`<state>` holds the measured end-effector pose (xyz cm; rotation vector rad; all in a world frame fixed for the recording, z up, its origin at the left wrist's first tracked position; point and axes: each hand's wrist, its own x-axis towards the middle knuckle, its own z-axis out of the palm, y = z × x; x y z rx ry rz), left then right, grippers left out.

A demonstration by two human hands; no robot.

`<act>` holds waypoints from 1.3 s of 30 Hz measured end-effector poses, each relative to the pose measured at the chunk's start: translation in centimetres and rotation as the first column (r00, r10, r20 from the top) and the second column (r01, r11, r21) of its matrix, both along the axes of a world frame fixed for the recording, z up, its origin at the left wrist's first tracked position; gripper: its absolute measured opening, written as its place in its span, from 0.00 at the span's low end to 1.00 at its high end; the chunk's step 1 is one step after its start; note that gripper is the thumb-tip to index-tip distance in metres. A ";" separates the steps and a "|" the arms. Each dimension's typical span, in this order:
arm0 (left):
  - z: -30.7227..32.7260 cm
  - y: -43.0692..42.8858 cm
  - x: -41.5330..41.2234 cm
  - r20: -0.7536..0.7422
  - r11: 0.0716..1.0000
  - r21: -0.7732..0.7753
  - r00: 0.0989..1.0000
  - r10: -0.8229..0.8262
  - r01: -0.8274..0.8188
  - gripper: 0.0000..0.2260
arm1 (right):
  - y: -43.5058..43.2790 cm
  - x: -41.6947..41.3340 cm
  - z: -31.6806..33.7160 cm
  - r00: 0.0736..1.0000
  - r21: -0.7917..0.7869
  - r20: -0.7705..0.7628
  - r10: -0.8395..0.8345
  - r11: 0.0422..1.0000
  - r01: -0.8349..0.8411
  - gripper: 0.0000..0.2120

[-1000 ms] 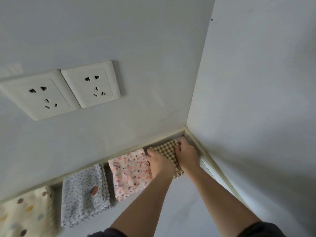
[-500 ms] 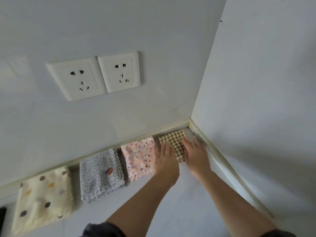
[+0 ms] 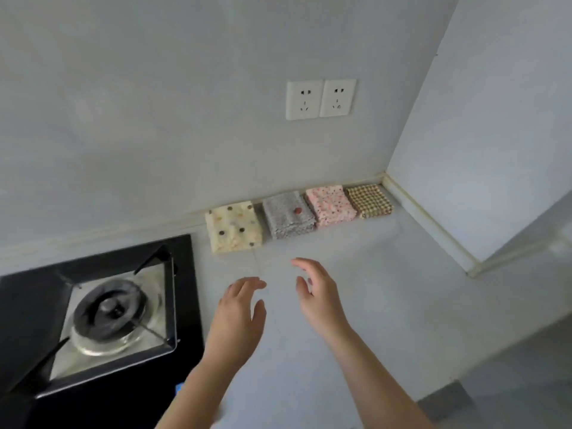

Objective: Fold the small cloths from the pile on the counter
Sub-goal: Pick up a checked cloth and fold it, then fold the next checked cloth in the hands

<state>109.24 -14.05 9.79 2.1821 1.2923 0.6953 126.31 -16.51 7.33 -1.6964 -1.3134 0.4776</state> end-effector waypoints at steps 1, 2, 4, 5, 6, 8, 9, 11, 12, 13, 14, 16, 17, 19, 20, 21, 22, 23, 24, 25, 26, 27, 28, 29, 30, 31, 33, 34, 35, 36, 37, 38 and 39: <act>0.8 -1.7 -3.2 0.005 1.000 -0.009 1.000 0.016 -0.016 0.14 | -1.5 -3.2 0.9 0.999 0.014 -0.013 0.029 0.999 -0.029 0.17; 1.4 -3.3 -6.3 0.006 0.999 -0.016 0.999 0.033 -0.033 0.14 | -2.9 -6.3 1.7 0.998 0.025 -0.022 0.057 0.998 -0.056 0.16; 2.6 -6.4 -12.3 0.012 0.996 -0.034 0.996 0.086 -0.085 0.13 | -5.5 -12.0 3.1 0.991 0.007 -0.033 0.130 0.992 -0.130 0.15; 3.1 -7.9 -15.0 0.018 0.993 -0.046 0.993 0.114 -0.113 0.13 | -6.5 -14.5 3.7 0.985 -0.012 -0.037 0.166 0.986 -0.167 0.15; 3.7 -9.1 -17.4 0.025 0.990 -0.051 0.990 0.136 -0.135 0.12 | -7.3 -16.6 4.4 0.980 -0.032 -0.044 0.192 0.981 -0.194 0.16; 4.7 -10.8 -21.4 0.043 0.981 -0.056 0.981 0.188 -0.185 0.12 | -8.2 -20.4 5.6 0.974 -0.049 -0.055 0.221 0.973 -0.224 0.15; 5.1 -11.3 -23.1 0.057 0.975 -0.060 0.974 0.218 -0.215 0.12 | -8.4 -22.0 6.2 0.971 -0.045 -0.054 0.231 0.971 -0.234 0.15; 5.5 -12.1 -25.9 0.089 0.962 -0.074 0.959 0.268 -0.262 0.12 | -8.6 -24.9 7.3 0.965 -0.038 -0.045 0.258 0.965 -0.260 0.15; 5.6 -12.4 -27.1 0.103 0.958 -0.081 0.953 0.284 -0.276 0.12 | -8.6 -26.2 7.7 0.961 -0.036 -0.042 0.274 0.961 -0.275 0.14; 5.7 -12.7 -28.3 0.118 0.955 -0.086 0.949 0.293 -0.284 0.12 | -8.5 -27.4 7.9 0.956 -0.034 -0.042 0.290 0.956 -0.291 0.14; 5.7 -12.8 -29.4 0.130 0.952 -0.089 0.944 0.302 -0.292 0.12 | -8.4 -28.5 8.1 0.952 -0.035 -0.041 0.304 0.952 -0.305 0.14; 5.4 -12.7 -31.7 0.137 0.943 -0.098 0.934 0.329 -0.318 0.11 | -7.7 -30.6 8.1 0.943 -0.041 -0.040 0.330 0.943 -0.332 0.13; 5.2 -12.5 -32.8 0.140 0.939 -0.104 0.930 0.340 -0.328 0.11 | -7.3 -31.5 8.0 0.940 -0.042 -0.045 0.339 0.939 -0.340 0.13; 4.8 -11.8 -35.0 0.148 0.936 -0.108 0.926 0.348 -0.335 0.11 | -6.3 -33.5 7.4 0.936 -0.042 -0.057 0.347 0.936 -0.350 0.13; 4.7 -11.1 -36.1 0.149 0.936 -0.108 0.925 0.349 -0.336 0.10 | -5.7 -34.6 7.0 0.934 -0.049 -0.061 0.353 0.933 -0.356 0.12; 4.6 -10.3 -37.3 0.147 0.935 -0.109 0.925 0.350 -0.336 0.10 | -5.1 -35.6 6.7 0.931 -0.056 -0.068 0.359 0.930 -0.363 0.12; 4.5 -9.4 -38.5 0.143 0.934 -0.114 0.925 0.351 -0.337 0.10 | -4.3 -36.7 6.2 0.929 -0.060 -0.078 0.362 0.928 -0.367 0.11; 4.4 -8.3 -39.8 0.136 0.933 -0.118 0.925 0.356 -0.341 0.10 | -3.4 -37.9 5.8 0.928 -0.061 -0.089 0.363 0.928 -0.369 0.11; 4.2 -7.3 -41.2 0.125 0.929 -0.121 0.923 0.364 -0.350 0.10 | -2.5 -39.1 5.5 0.927 -0.065 -0.103 0.360 0.928 -0.367 0.11; 4.1 -6.4 -42.7 0.114 0.925 -0.124 0.921 0.373 -0.359 0.10 | -1.5 -40.4 5.3 0.927 -0.070 -0.117 0.356 0.928 -0.366 0.10; 4.1 -5.5 -44.2 0.105 0.922 -0.129 0.920 0.379 -0.365 0.10 | -0.5 -41.8 5.1 0.926 -0.076 -0.134 0.353 0.928 -0.365 0.10; 4.1 -4.7 -45.8 0.096 0.918 -0.139 0.918 0.386 -0.372 0.10 | 0.4 -43.4 5.1 0.923 -0.089 -0.147 0.355 0.925 -0.370 0.10; 4.1 -4.1 -47.5 0.092 0.913 -0.143 0.914 0.396 -0.381 0.10 | 1.4 -45.2 5.0 0.918 -0.101 -0.148 0.367 0.918 -0.383 0.10; 4.0 -3.5 -49.3 0.098 0.908 -0.138 0.907 0.409 -0.395 0.10 | 2.3 -47.1 5.0 0.908 -0.109 -0.139 0.395 0.906 -0.410 0.11; 3.9 -3.0 -51.2 0.107 0.900 -0.130 0.897 0.429 -0.415 0.10 | 3.2 -49.1 5.0 0.892 -0.116 -0.136 0.432 0.887 -0.447 0.11; 3.6 -2.5 -53.0 0.115 0.888 -0.131 0.883 0.455 -0.441 0.10 | 4.0 -51.2 5.0 0.870 -0.128 -0.141 0.472 0.863 -0.488 0.11; 2.9 -2.2 -56.6 0.122 0.864 -0.152 0.858 0.499 -0.480 0.10 | 5.2 -55.2 5.1 0.828 -0.161 -0.153 0.539 0.813 -0.559 0.11; 2.5 -2.1 -58.5 0.121 0.853 -0.164 0.848 0.516 -0.495 0.10 | 5.7 -57.1 5.1 0.810 -0.173 -0.155 0.566 0.792 -0.586 0.11; 2.1 -2.0 -60.4 0.115 0.842 -0.176 0.838 0.533 -0.510 0.10 | 6.1 -59.1 5.1 0.793 -0.184 -0.152 0.590 0.771 -0.609 0.11; 1.7 -1.8 -62.5 0.109 0.832 -0.186 0.831 0.546 -0.523 0.11 | 6.5 -61.0 5.1 0.777 -0.193 -0.150 0.611 0.753 -0.629 0.11; 1.2 -1.7 -64.7 0.104 0.825 -0.193 0.825 0.555 -0.531 0.10 | 6.9 -62.8 5.0 0.764 -0.201 -0.152 0.628 0.737 -0.646 0.11; 0.7 -1.5 -67.0 0.099 0.817 -0.202 0.819 0.565 -0.539 0.10 | 7.2 -64.6 4.8 0.754 -0.209 -0.156 0.639 0.724 -0.657 0.11; 0.3 -1.4 -69.5 0.093 0.806 -0.217 0.811 0.578 -0.550 0.10 | 7.4 -66.4 4.6 0.748 -0.221 -0.159 0.644 0.715 -0.663 0.11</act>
